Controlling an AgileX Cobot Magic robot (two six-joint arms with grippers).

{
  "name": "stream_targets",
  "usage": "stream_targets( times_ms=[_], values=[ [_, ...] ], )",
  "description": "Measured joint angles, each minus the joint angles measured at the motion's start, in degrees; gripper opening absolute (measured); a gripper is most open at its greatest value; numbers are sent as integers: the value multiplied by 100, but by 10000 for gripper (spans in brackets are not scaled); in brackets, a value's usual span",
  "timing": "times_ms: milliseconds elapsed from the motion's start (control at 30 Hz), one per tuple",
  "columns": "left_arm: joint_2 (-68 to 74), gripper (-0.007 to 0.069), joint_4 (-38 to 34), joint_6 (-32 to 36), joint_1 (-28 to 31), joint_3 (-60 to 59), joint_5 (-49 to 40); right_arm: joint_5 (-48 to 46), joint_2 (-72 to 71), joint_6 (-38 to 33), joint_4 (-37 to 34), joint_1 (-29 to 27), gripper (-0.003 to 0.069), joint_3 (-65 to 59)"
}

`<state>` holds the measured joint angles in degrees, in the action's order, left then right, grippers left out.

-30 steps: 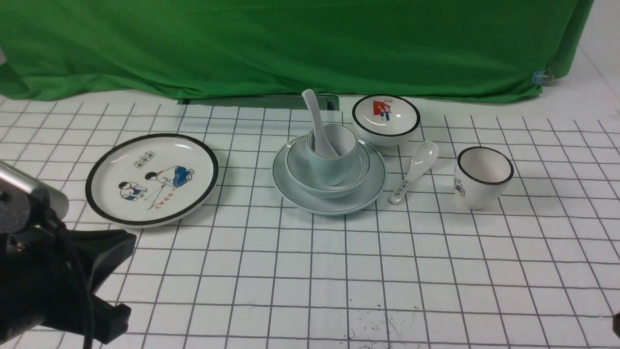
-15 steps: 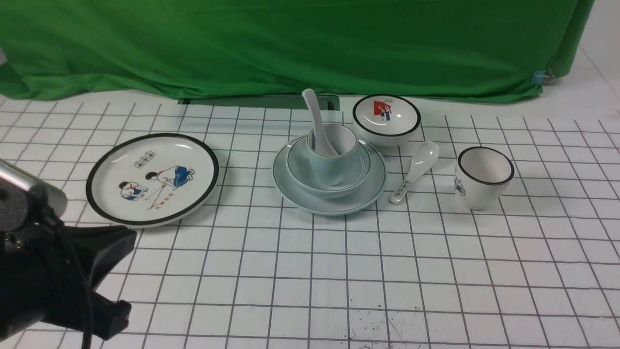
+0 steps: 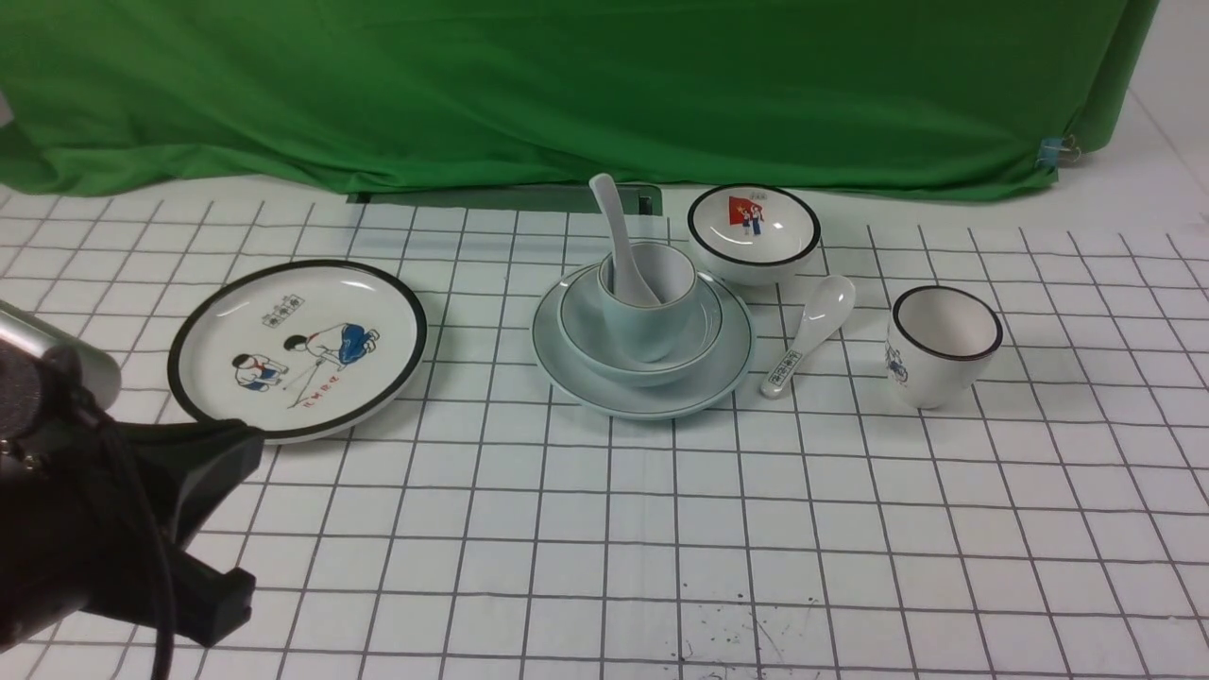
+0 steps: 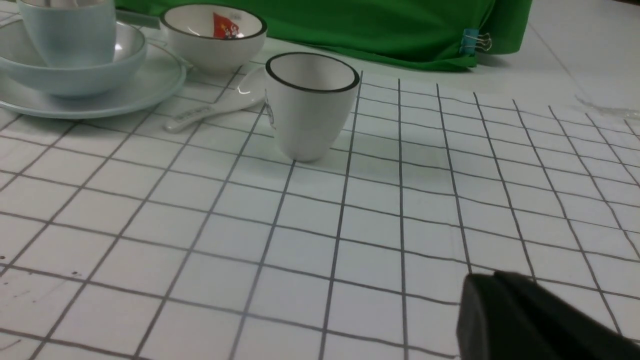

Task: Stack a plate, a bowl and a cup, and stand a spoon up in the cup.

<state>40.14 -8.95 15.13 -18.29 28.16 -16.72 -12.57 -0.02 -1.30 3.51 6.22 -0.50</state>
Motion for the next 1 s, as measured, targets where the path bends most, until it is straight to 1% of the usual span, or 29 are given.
stream_targets(
  times_ms=[67, 133, 267, 333, 367, 467, 500, 533, 600, 667, 700, 733, 833, 1000],
  values=[
    [0, -29, 0, 0, 0, 0, 0, 0, 0, 0, 0, 0, 37, 0],
    [-63, -29, 0, 0, 0, -105, 221, -6, 0, 0, -6, 0, 41, 0],
    [-858, -29, 27, 0, 97, -989, 1395, -14, 0, 0, -6, 0, 54, 0],
    [-1147, -29, 32, 0, 158, -1252, 1721, -14, 0, 0, -6, 0, 58, 0],
    [-1657, -29, 72, 53, 308, -1682, 2149, -14, 0, 0, -6, 0, 61, 0],
    [-2637, -29, 148, 369, 676, -2399, 2609, -14, 0, 0, -6, 0, 69, 0],
    [-3060, -28, 167, 410, 920, -2686, 2671, -14, 0, 0, -6, 0, 70, 0],
    [-3393, -28, 167, 389, 1060, -2766, 2547, -14, 0, 0, -6, 0, 71, 0],
    [-3840, -27, 167, 201, 1356, -2816, 1997, -14, 0, 0, -6, 0, 75, 0],
    [-3984, -27, 167, -167, 1625, -2827, 1395, 0, 0, 0, -6, 0, 80, 0],
    [-3984, -27, 167, -206, 1625, -2827, 1333, -1, 0, 0, -6, 0, 80, 0],
    [-4000, -27, 167, -461, 1711, -2838, 796, -22, 0, 0, -6, 0, 83, 0],
    [-4000, -27, 167, -539, 1660, -2859, 232, -19, 0, 0, -6, 0, 87, 0],
    [-4000, -27, 167, -523, 1347, -2859, 178, -19, 0, 0, -6, 0, 94, 0]
  ],
)
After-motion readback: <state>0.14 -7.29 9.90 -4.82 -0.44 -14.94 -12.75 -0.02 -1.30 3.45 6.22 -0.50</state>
